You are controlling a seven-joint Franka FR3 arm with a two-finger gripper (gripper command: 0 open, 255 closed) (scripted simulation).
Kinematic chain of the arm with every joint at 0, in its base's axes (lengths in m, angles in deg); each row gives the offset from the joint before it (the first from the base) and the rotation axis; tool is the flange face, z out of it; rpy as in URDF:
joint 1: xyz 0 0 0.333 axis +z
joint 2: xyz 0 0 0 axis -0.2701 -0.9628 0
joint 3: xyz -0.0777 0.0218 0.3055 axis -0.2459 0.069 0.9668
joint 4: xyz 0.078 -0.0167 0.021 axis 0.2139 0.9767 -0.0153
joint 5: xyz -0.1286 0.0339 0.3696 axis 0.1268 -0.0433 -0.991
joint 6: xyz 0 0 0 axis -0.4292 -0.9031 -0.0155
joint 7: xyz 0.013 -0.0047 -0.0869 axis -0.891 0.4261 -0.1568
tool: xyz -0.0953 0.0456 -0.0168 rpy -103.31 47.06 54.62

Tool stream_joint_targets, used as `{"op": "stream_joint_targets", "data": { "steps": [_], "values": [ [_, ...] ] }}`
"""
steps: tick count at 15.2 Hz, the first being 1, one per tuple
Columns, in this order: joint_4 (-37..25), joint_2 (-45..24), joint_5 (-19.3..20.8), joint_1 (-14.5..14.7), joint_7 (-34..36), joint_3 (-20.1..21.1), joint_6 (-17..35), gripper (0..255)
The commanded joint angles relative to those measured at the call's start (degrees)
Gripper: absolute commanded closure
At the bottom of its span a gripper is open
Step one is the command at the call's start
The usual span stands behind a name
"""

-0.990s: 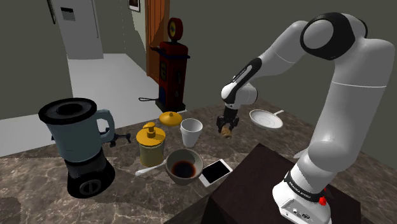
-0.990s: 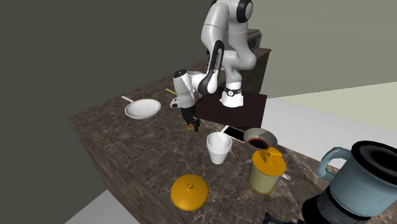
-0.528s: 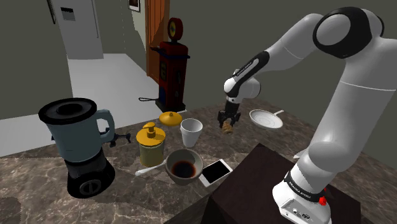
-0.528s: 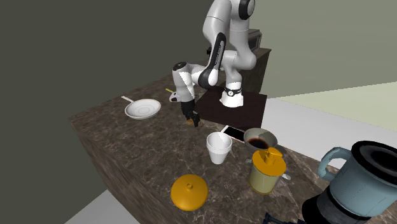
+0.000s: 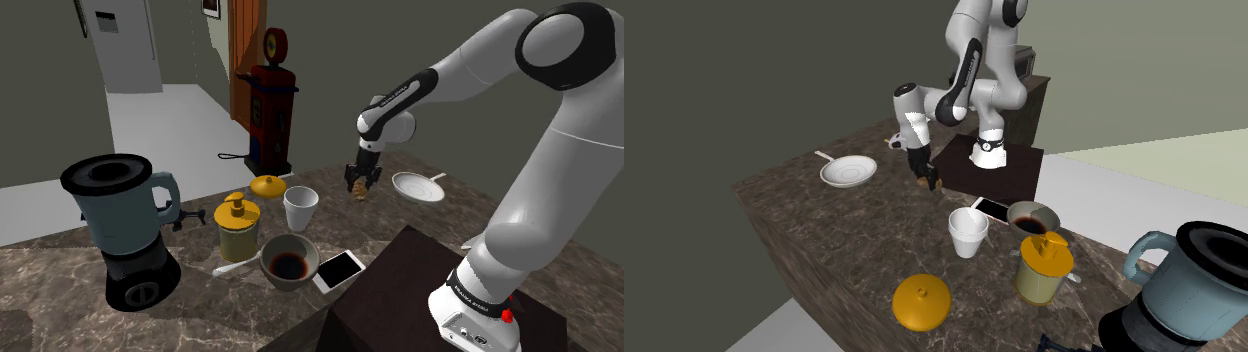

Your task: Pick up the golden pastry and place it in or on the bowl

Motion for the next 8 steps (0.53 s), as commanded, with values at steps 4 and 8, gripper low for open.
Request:
{"op": "stream_joint_targets", "data": {
  "steps": [4,8],
  "values": [
    [-0.80,3.40,1.68,-0.04,1.51,-0.18,-4.04,255],
    [-0.40,5.66,2.25,0.65,3.57,0.57,-5.64,255]
  ]
}}
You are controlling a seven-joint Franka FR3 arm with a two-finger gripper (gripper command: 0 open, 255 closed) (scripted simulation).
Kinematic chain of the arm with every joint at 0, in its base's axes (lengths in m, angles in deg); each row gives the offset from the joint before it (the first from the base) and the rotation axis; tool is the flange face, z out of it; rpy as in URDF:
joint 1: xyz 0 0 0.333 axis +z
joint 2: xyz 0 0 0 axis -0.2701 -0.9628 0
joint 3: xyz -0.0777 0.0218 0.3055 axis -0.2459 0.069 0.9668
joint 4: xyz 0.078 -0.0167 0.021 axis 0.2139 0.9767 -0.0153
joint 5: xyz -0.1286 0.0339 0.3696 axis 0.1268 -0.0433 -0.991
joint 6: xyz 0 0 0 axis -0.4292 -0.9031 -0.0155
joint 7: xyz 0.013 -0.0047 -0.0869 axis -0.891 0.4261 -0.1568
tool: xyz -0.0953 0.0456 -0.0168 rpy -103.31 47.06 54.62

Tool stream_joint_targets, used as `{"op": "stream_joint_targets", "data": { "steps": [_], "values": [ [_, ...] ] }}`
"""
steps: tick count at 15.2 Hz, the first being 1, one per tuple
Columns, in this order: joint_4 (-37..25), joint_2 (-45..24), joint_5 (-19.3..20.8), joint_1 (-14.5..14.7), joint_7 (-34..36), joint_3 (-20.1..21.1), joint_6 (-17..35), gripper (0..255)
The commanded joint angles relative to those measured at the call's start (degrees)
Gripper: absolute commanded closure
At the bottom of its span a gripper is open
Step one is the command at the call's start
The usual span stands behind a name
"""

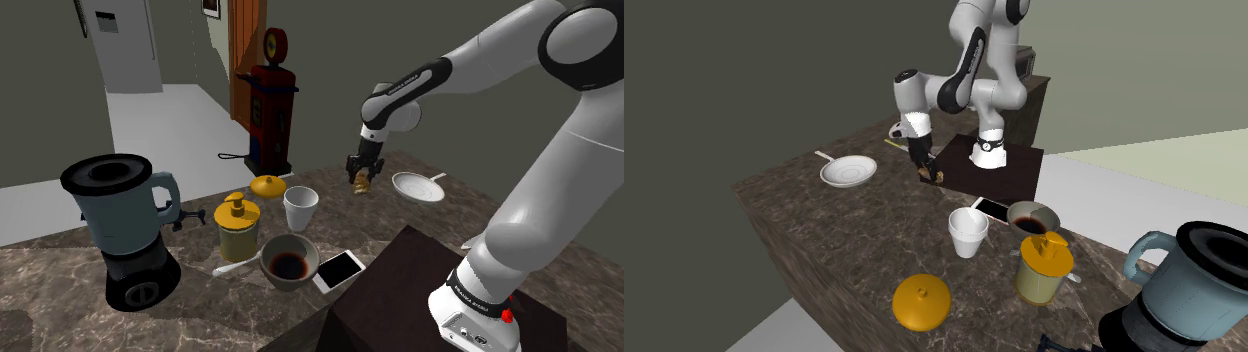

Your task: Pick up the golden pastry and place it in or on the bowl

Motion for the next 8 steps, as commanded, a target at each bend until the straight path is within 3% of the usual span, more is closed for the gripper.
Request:
{"op": "stream_joint_targets", "data": {
  "steps": [1,8],
  "values": [
    [1.29,1.51,-0.03,1.18,2.45,1.26,0.05,255],
    [5.44,5.02,-1.84,6.51,12.49,7.37,1.97,255]
  ]
}}
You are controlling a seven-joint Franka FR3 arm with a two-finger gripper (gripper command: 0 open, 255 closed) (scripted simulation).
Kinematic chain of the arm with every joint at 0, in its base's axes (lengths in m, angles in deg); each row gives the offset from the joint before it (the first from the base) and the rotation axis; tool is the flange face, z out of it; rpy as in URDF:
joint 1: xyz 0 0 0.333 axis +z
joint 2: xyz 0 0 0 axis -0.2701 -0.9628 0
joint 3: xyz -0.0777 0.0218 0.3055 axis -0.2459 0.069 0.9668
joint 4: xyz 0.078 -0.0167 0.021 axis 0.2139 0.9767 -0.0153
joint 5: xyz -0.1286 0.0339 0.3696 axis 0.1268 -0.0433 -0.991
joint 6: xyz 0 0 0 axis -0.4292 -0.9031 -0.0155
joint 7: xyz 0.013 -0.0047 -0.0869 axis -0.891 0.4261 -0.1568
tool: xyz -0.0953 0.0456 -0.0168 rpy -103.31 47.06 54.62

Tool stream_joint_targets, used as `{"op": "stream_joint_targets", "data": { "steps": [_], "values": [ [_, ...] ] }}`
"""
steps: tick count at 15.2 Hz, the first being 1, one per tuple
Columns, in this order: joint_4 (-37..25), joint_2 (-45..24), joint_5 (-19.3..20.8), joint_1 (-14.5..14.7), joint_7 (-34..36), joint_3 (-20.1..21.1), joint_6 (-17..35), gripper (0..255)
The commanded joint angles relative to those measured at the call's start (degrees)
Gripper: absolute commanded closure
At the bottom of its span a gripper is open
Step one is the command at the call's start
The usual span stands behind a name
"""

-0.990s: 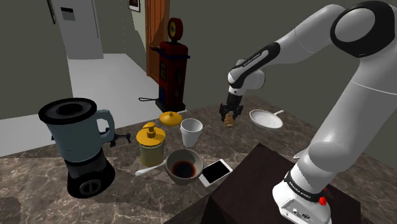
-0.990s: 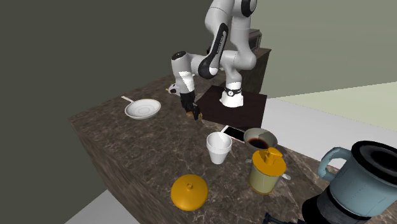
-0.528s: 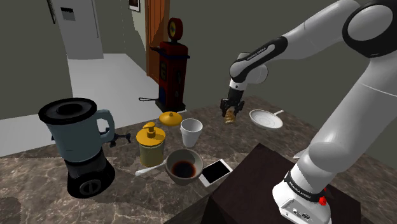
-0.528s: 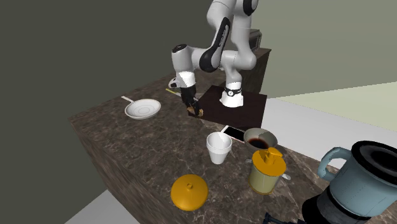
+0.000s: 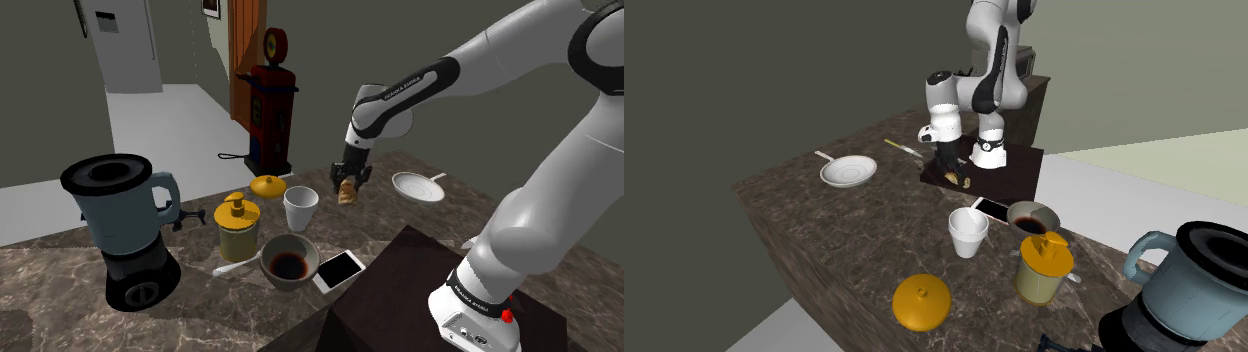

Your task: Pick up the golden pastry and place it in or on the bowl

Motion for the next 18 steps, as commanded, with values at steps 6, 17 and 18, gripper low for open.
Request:
{"op": "stream_joint_targets", "data": {
  "steps": [6,17,18],
  "values": [
    [1.27,1.26,-2.46,5.68,10.43,6.60,1.49,255],
    [-3.78,-3.15,-4.26,13.86,26.98,16.39,3.47,255],
    [-4.63,-3.88,-4.13,14.55,28.56,17.16,3.59,255]
  ]
}}
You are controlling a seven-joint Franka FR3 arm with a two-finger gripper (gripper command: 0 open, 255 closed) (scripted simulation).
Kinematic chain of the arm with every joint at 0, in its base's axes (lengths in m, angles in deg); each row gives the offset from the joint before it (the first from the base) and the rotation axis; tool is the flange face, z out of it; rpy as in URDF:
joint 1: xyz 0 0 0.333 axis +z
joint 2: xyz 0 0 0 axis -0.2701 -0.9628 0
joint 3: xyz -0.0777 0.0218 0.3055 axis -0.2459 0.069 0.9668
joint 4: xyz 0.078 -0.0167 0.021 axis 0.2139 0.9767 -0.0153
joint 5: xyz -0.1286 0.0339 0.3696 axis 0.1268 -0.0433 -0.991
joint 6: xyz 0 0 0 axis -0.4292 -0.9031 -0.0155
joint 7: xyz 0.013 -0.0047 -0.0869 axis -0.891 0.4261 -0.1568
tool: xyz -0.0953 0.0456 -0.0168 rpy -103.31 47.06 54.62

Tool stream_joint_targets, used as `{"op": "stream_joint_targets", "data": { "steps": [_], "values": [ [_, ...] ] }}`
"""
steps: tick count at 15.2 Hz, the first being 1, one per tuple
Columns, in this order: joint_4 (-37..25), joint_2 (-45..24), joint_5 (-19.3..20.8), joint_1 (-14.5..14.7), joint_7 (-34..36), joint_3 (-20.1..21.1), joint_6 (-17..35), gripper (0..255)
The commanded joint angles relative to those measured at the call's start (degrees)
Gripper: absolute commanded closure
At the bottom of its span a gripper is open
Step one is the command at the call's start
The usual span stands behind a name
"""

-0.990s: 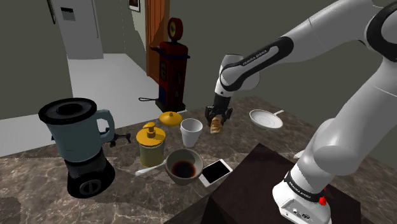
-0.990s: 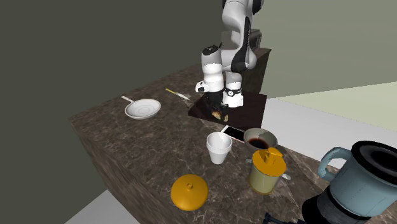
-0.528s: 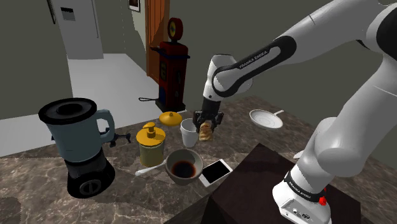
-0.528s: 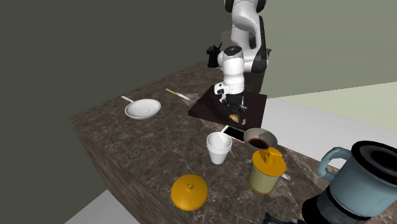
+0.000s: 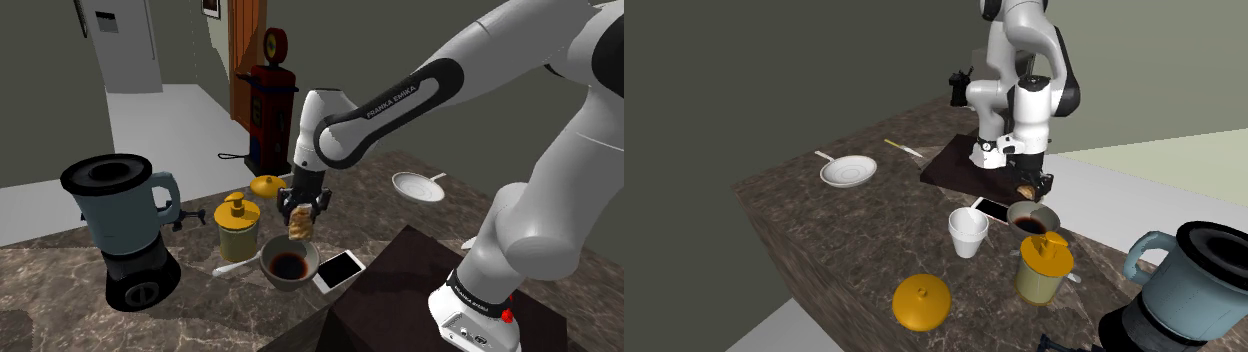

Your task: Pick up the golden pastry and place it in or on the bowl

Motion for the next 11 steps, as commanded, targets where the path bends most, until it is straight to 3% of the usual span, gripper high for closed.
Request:
{"op": "stream_joint_targets", "data": {
  "steps": [1,11],
  "values": [
    [-1.46,-1.40,0.16,1.40,3.19,1.60,0.43,255],
    [0.18,-7.90,0.04,1.66,2.28,1.78,8.52,255]
  ]
}}
